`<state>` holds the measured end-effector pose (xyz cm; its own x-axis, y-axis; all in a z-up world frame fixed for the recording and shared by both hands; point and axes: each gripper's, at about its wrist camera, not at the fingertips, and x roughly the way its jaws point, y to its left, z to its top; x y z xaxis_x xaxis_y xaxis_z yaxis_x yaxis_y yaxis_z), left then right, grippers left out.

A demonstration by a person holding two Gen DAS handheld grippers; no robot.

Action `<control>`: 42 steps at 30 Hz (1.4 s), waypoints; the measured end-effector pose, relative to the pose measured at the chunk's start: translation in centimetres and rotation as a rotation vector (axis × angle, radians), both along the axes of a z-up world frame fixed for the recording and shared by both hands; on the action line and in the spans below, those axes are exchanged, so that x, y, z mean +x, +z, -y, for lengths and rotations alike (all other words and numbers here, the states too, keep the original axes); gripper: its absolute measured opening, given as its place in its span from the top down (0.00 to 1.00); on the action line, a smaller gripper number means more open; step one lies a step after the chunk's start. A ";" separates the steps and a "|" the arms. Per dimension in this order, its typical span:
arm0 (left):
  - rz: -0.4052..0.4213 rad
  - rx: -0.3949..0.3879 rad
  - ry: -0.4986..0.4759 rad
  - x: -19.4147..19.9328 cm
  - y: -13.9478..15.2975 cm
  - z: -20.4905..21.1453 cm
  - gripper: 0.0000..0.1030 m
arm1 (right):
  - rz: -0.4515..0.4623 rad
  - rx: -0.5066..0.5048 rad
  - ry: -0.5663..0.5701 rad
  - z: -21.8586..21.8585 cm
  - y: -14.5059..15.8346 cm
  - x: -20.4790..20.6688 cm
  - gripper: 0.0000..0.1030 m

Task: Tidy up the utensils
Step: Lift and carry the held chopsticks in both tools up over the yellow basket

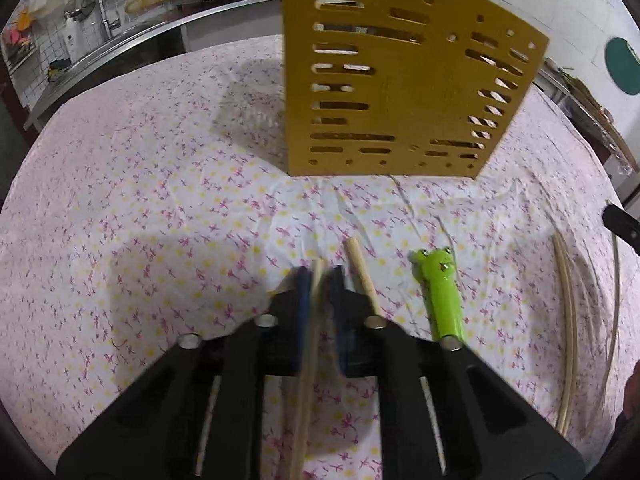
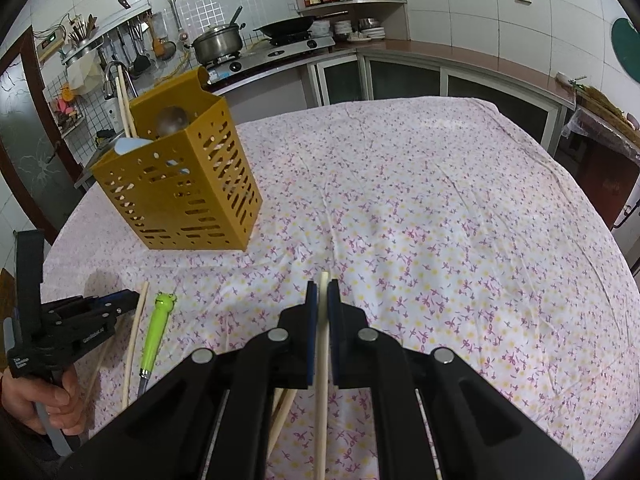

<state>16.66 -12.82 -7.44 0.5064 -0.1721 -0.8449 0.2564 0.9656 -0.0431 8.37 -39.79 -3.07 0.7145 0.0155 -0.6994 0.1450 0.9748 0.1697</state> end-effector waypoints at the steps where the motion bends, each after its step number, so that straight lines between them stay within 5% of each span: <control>1: -0.004 -0.009 0.003 0.1 0.0 -0.1 0.97 | 0.003 -0.001 0.001 0.0 0.1 0.0 0.95; 29: 0.282 -0.190 0.051 -4.5 11.1 -4.4 0.96 | 0.233 -0.036 0.030 -1.0 8.1 -4.3 0.95; 42: 0.385 -0.207 0.061 -6.7 14.9 -5.1 0.96 | 0.288 -0.042 0.037 -1.6 10.0 -5.8 0.95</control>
<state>9.96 -7.70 7.46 0.7921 -0.2777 -0.5435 0.2340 0.9606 -0.1498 2.56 -38.18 6.95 0.8832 0.0205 -0.4685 0.0611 0.9855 0.1583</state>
